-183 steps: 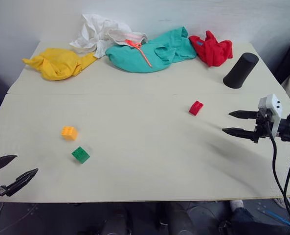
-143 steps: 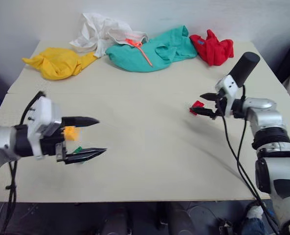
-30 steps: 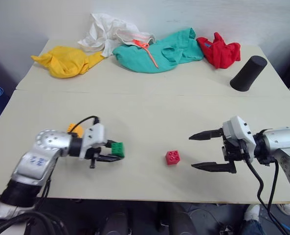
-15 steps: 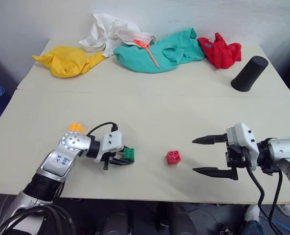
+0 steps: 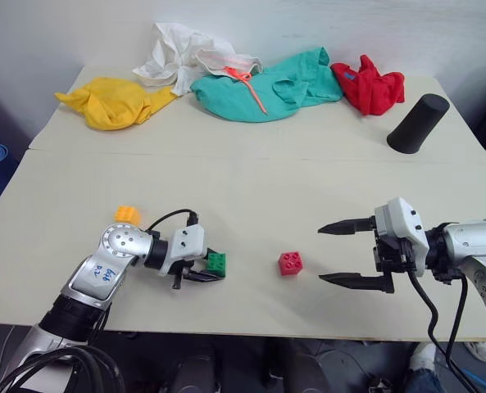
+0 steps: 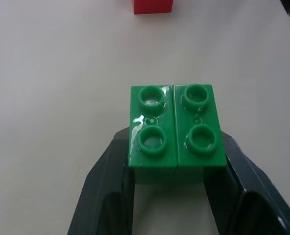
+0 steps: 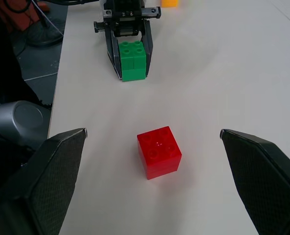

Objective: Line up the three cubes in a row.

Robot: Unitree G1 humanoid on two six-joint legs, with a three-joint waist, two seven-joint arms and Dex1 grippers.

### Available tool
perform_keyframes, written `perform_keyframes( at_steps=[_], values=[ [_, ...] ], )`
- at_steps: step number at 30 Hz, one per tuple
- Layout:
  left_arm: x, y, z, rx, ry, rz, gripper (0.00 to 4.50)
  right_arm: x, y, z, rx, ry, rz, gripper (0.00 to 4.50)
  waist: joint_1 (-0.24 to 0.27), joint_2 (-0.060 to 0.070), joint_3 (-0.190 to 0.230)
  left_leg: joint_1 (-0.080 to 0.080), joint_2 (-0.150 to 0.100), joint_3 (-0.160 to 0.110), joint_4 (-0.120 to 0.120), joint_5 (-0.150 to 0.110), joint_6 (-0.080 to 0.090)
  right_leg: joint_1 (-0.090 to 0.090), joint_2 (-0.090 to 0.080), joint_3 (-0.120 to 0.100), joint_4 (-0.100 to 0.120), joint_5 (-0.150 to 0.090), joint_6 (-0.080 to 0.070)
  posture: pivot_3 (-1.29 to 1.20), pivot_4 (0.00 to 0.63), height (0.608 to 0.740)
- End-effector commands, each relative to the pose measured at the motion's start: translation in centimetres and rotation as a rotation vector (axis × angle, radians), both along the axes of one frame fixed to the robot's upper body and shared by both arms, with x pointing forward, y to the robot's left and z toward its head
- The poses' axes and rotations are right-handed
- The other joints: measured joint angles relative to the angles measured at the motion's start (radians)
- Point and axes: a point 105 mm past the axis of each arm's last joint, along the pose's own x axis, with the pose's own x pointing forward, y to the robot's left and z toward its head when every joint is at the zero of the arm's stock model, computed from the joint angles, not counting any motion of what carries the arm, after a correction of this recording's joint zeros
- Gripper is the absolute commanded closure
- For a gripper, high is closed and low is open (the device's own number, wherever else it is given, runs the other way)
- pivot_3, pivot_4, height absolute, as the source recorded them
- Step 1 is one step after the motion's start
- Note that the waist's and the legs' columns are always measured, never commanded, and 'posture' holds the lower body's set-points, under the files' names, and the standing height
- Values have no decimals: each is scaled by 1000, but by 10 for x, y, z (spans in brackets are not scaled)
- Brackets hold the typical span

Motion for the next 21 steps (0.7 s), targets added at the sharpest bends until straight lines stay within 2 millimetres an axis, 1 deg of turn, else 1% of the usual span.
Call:
perform_keyframes(
  at_steps=[1,2,3,4,5,6,8,9,11,13,14,15,16,17,18,19,21],
  values=[
    [-3,7,7,-2,0,14,1483,1,3,4,14,-22,19,0,0,0,0,0,0,0,0,0,0,0,0,0,0,0,0,0,150,740],
    [-3,10,10,-7,-1,26,1128,2,3,5,16,-22,24,0,-1,0,0,0,0,0,0,0,0,0,0,0,0,0,0,0,150,740],
    [-4,14,14,-13,-1,42,864,2,4,5,19,-21,32,0,-3,0,0,0,0,0,0,0,0,0,0,0,0,0,0,0,150,740],
    [-5,22,19,-21,-9,79,479,3,6,6,22,-21,45,0,-5,0,0,0,0,0,0,0,0,0,0,0,1,0,0,0,150,740],
    [-5,29,24,-28,-15,115,196,4,7,8,25,-22,56,0,-11,0,0,0,1,0,0,0,0,0,0,0,1,0,0,0,150,740],
    [-7,39,29,-39,-20,163,24,6,8,9,29,-24,66,0,-12,0,0,0,1,0,0,0,0,0,0,0,3,0,0,0,150,740],
    [-12,52,36,-50,-27,225,24,9,10,11,35,-27,77,0,-21,0,0,0,2,-1,0,0,0,0,0,0,3,0,0,0,150,740],
    [-16,63,39,-55,-35,278,24,11,11,12,39,-32,87,0,-23,0,0,0,2,-1,0,0,0,0,-1,0,3,0,0,0,150,740],
    [-30,96,46,-84,-49,450,24,15,17,18,61,-39,123,0,-35,0,0,-1,2,-2,0,0,0,0,-1,0,2,0,0,0,150,740],
    [-50,134,49,-108,-64,665,24,19,25,24,89,-44,164,0,-47,0,0,0,2,-1,-2,0,0,0,-1,0,2,0,0,0,150,740],
    [-59,146,47,-104,-72,742,24,21,28,25,95,-45,178,0,-52,0,0,-1,3,-1,-2,0,-1,0,-1,0,2,0,0,0,150,740],
    [-69,162,43,-95,-89,848,24,23,31,27,99,-50,196,0,-50,0,0,0,3,-1,-2,0,-1,0,-1,0,1,0,0,0,150,740],
    [-78,179,39,-110,-118,1008,24,26,35,28,105,-54,216,0,-50,0,0,0,3,-2,-2,0,-1,0,-1,-1,-1,0,0,0,150,740],
    [-85,190,37,-128,-138,1122,24,28,38,29,108,-56,231,0,-50,0,0,0,3,-2,-2,0,-1,0,-1,-1,-3,0,0,0,150,740],
    [-90,196,36,-142,-150,1194,24,30,39,30,111,-57,241,0,-48,0,0,1,2,-2,-2,-1,0,1,-3,0,-3,0,0,0,150,740],
    [-93,196,35,-166,-150,1233,24,31,41,31,112,-57,250,0,-40,-2,-1,1,1,-2,-1,-1,0,1,-3,0,-3,0,0,0,150,740],
    [-93,185,33,-222,-144,1253,24,32,43,31,110,-59,274,0,-20,-2,-1,1,1,-5,-1,-1,1,3,-5,-2,-3,0,0,0,150,740]
  ],
)
